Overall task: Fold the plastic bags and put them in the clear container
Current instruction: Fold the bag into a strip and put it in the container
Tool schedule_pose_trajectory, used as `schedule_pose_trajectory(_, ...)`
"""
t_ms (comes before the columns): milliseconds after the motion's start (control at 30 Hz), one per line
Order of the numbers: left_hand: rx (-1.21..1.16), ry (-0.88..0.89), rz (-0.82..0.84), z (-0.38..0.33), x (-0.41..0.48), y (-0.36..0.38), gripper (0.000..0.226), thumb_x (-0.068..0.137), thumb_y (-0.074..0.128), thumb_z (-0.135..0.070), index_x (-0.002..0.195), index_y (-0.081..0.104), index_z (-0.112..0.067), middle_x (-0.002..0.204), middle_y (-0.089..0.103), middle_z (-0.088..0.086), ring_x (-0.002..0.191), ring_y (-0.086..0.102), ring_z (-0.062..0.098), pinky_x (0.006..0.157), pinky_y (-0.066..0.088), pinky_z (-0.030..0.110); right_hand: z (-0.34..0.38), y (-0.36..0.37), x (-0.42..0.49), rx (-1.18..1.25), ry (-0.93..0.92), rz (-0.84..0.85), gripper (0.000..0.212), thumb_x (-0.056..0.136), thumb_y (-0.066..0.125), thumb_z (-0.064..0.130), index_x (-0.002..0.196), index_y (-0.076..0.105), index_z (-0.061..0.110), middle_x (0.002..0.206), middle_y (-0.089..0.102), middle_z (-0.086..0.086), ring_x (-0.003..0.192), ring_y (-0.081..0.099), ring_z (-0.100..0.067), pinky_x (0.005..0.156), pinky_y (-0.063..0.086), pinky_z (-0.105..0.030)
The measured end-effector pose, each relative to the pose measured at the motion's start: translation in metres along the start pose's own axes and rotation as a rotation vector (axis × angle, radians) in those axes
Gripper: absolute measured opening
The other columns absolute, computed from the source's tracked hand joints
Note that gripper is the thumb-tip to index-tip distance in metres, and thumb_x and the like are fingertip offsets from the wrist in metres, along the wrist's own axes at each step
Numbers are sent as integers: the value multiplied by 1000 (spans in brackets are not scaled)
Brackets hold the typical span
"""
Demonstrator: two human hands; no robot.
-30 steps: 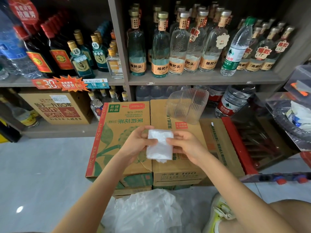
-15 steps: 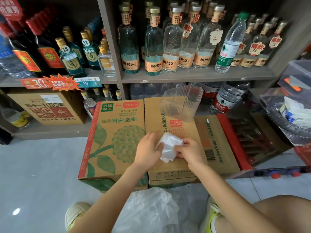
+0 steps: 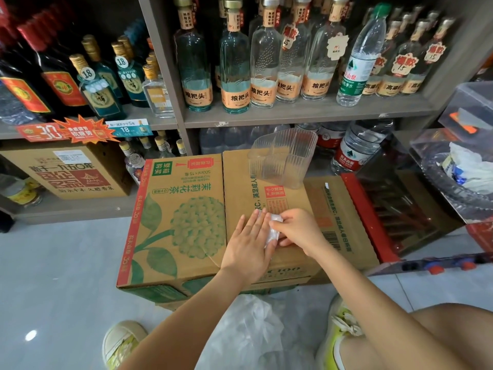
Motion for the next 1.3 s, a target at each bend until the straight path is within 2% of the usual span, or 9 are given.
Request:
schedule_pose_trajectory(133,-51,14,39,2,2,-2,74,81,-29,-56,143,-20,-17,157,-18,-1,143,-22,11,117,-17,34,3,-5,6,-119,-25,-32,7,82,66,13,77,70,11,71,68,-8,58,62,-20,51,51,-30)
schedule_pose_trajectory(233,-456,-63,-26,12,2,-11,63,95,5,-55,145,-12,-21,159,-10,-4,143,-19,8,116,-15,23,-1,-6,5,-57,-29,-47,15,79,65,2,77,68,17,73,67,-4,63,61,-16,50,47,-25)
schedule_pose_trajectory(300,-797,-206,-144,21,-2,-19,69,99,44,-29,150,-1,-21,159,1,-6,147,-4,9,118,2,23,-4,-6,4,16,-35,-66,15,81,64,0,81,67,15,75,67,-5,65,61,-16,51,48,-25)
schedule_pose_trajectory(433,-1037,-389,-112,32,-1,-27,87,87,64,-3,154,11,-20,144,47,1,132,44,17,110,36,35,-3,-11,4,163,-97,-28,12,85,64,-1,87,65,11,82,68,-6,69,62,-14,53,50,-22)
schedule_pose_trajectory(633,-1291,-491,55,37,11,-47,47,85,64,3,130,52,-6,108,70,12,91,69,21,75,58,31,7,-16,4,239,-247,-81,12,85,67,1,89,65,12,88,67,-4,76,61,-13,60,52,-20)
schedule_pose_trajectory(800,-1545,-674,47,34,10,-59,17,91,53,8,105,57,1,98,65,16,80,65,24,62,58,29,3,-17,-15,-134,-775,-231,20,79,71,-1,89,71,16,100,68,11,94,63,-4,84,50,-18)
schedule_pose_trajectory(1033,-1879,-783,104,26,12,-75,27,99,49,-21,112,54,2,99,65,20,83,67,31,65,61,37,7,-17,-25,-672,-1195,-439,17,68,78,2,79,73,14,91,70,-1,85,62,-22,60,53,-31)
schedule_pose_trajectory(1167,-1600,-646,14,21,16,-76,19,87,61,5,101,55,-5,92,66,10,79,66,20,72,55,29,7,-18,-24,-759,-1165,-365,23,69,73,-2,86,74,15,97,68,-1,92,60,-22,71,51,-32)
schedule_pose_trajectory(1300,-1640,-551,-89,17,27,-81,32,90,50,14,115,54,-7,103,62,10,87,62,19,73,52,25,13,-33,-18,87,-546,-133,31,87,55,4,108,69,22,119,63,10,115,54,-5,101,42,-26)
Point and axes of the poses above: each hand's wrist, its own x-axis towards the middle knuckle, its own y-axis out of the palm, z = x × y, the point moved 2 cm from there along x, towards the middle knuckle
